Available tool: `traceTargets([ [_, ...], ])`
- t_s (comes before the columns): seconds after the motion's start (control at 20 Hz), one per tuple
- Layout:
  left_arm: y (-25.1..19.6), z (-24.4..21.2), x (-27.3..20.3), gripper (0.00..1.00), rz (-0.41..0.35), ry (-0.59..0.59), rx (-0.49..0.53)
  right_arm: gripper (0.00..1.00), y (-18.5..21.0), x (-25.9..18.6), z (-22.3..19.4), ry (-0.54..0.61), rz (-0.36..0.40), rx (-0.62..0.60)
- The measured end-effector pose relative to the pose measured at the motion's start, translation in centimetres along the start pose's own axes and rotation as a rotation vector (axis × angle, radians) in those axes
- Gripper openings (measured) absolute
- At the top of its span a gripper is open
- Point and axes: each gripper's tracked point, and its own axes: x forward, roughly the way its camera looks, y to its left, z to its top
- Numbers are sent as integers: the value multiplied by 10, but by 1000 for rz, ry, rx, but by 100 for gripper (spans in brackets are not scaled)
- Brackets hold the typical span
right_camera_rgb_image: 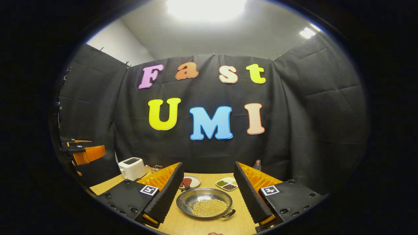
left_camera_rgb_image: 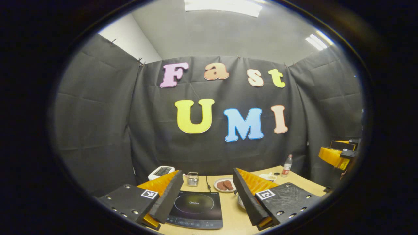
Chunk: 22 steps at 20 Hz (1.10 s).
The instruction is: First push the handle of the pot to place it horizontally, then grasp the pot with both hands and set it on the induction cooktop.
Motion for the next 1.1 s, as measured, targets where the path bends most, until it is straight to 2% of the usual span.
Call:
traceTargets([
  [0.05,1,-3,0,93,1,3,-4,96,1,1,0,0,0,-1],
  [0.15,3,-5,1,89,4,10,-9,98,0,3,-2,7,3,-5],
  [0.35,6,-7,5,89,13,9,-12,96,2,8,-10,33,13,1],
  [0.4,6,-8,6,93,14,9,-12,98,1,10,-10,37,13,5],
  [0.55,6,-18,13,91,10,29,-29,96,3,17,-18,68,16,21],
  [0.65,4,-24,14,89,4,43,-43,98,7,22,-27,108,33,35],
  [0.95,4,-39,22,93,-4,67,-48,98,13,35,-71,274,59,18],
  [1.0,5,-43,23,89,-3,73,-51,98,14,36,-82,312,65,21],
  [1.05,6,-47,24,93,-3,83,-56,95,13,36,-92,352,66,19],
  [1.1,7,-53,26,89,-2,94,-64,92,14,36,-103,384,68,19],
])
